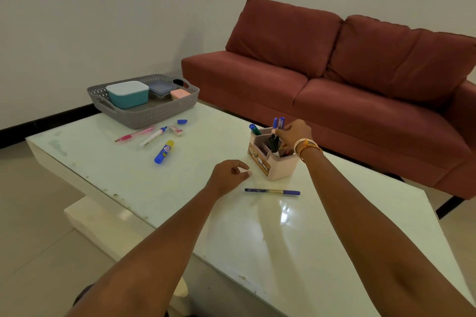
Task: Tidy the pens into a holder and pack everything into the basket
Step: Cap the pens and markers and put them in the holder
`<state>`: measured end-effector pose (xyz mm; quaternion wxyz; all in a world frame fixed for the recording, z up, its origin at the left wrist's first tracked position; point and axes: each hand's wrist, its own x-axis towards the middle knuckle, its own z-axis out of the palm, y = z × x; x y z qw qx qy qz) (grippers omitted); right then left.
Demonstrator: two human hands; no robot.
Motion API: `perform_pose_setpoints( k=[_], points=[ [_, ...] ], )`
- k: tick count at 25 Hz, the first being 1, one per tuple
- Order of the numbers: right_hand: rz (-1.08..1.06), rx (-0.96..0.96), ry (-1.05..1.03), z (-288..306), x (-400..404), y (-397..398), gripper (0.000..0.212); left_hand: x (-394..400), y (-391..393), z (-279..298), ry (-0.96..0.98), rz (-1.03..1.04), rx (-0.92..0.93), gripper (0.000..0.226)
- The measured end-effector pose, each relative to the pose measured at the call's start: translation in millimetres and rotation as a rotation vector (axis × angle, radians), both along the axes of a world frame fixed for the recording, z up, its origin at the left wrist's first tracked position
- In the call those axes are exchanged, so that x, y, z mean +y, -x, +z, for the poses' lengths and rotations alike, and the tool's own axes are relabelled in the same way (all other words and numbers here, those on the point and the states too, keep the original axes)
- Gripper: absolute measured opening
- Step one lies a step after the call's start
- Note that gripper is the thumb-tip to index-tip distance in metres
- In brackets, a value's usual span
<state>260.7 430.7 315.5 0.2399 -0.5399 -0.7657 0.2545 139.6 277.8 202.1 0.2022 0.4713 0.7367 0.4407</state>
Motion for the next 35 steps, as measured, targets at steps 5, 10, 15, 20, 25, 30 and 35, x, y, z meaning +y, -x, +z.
perform_pose_setpoints(
  k=[5,10,15,20,25,30,35],
  points=[
    [-0.166,0.220,-0.003,-3.9,-19.2,-17.8,0.052,-19.3,-26.0,-7.7,-0.010,-0.116,0.244,0.029],
    [-0.192,0.187,-0.010,-8.5,-36.5,-38.6,0.023,-34.6,-19.8,1.7,-0.173,0.042,-0.171,0.015],
    [0.187,0.465,0.439,12.0,-64.1,-36.9,0.031,-42.3,-29.2,12.6,-0.348,0.158,-0.488,0.017],
    [0.236,0.741,0.195,26.6,-58.7,-30.5,0.016,-29.3,-36.4,27.7,-0.306,0.205,-0.311,0.036],
    [-0.078,0.528,-0.273,25.6,-15.8,-20.9,0.018,-44.7,-3.5,1.0,-0.022,0.176,0.160,0.041],
    [-0.017,0.037,-0.139,10.8,-8.4,-3.7,0.023,-49.1,2.1,-12.0,0.069,0.098,0.401,0.044],
    [-0.017,-0.117,-0.091,-0.7,-10.1,-10.2,0.019,-49.2,4.7,-16.4,0.024,0.099,0.401,0.040]
  ],
)
